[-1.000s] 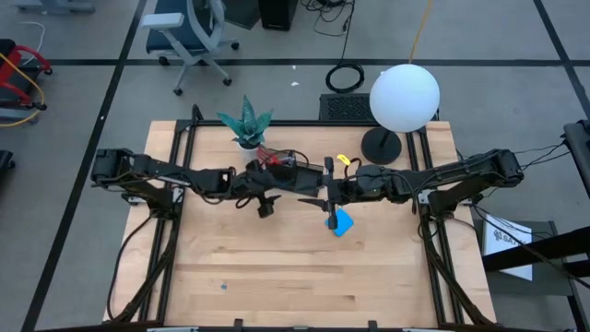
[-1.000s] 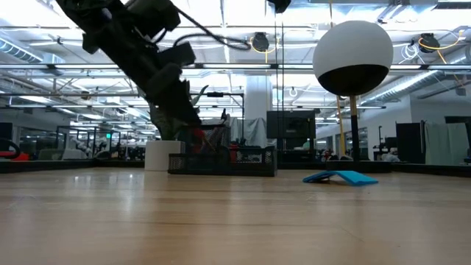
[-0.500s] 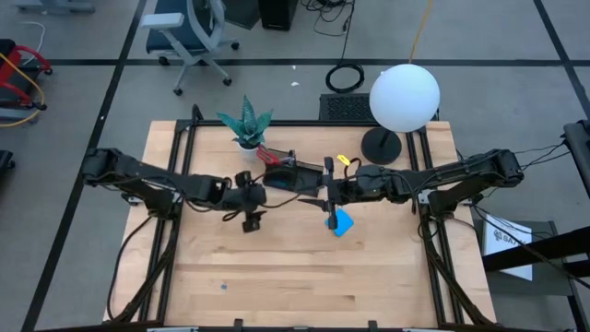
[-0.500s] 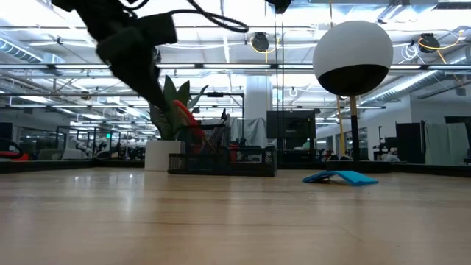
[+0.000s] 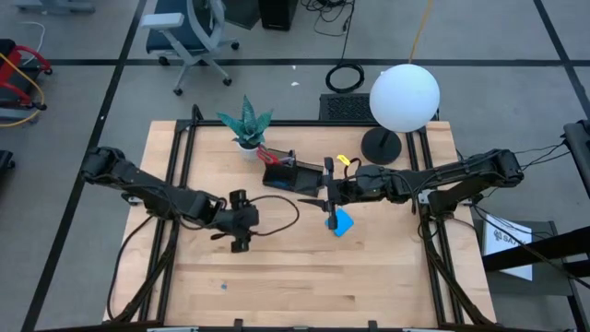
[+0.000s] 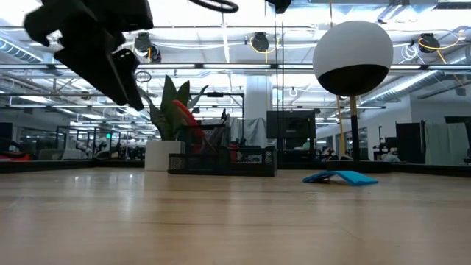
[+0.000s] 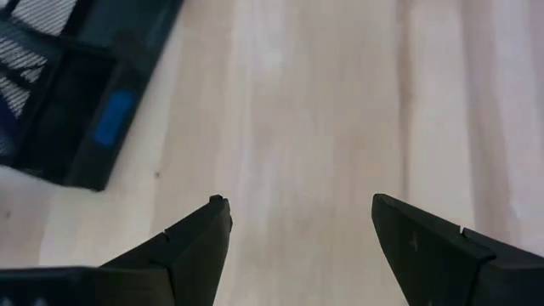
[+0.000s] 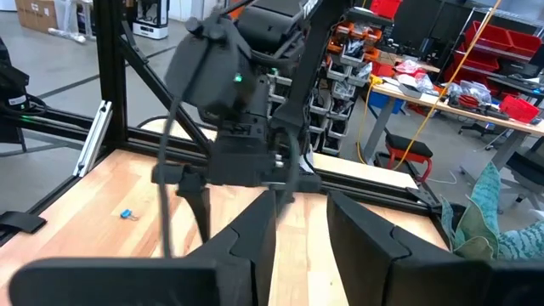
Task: Pick and place office supplies into organizer
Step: Put the blue paper clip into the black desk organizer
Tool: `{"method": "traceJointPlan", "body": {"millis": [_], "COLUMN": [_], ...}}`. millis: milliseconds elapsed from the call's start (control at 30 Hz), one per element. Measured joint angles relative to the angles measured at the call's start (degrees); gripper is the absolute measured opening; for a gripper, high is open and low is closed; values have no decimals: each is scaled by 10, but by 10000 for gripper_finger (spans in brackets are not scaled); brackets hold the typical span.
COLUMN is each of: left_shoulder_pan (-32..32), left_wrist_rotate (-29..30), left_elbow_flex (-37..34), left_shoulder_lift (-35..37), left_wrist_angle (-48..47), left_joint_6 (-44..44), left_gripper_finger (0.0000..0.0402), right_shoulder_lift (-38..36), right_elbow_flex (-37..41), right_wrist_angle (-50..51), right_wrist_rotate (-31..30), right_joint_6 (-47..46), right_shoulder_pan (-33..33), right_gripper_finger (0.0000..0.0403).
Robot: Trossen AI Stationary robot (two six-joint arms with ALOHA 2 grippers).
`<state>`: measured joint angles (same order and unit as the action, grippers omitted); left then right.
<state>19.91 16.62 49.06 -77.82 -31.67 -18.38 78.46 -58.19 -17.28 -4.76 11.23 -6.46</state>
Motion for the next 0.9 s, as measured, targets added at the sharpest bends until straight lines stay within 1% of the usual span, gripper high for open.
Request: {"method": "traceJointPlan", "body": {"millis": [333,633,900], "left_shoulder_pan": [39,93,135], "left_wrist_rotate": [8,12,-48], "left_elbow_flex": [15,15,15], "left_shoulder_lift": [0,0,0], "left_wrist_angle": [-6,-43,-51], "left_joint_6": [-10,-63,-133], "left_gripper_finger": [291,291,291], "right_shoulder_lift": [0,0,0], "right_elbow_flex": [0,0,0], "right_wrist_angle": [0,0,0], "right_wrist_rotate": [0,0,0], "right_joint_6": [0,0,0], "right_shoulder_pan": [0,0,0], "right_gripper_finger": [100,100,100]}}
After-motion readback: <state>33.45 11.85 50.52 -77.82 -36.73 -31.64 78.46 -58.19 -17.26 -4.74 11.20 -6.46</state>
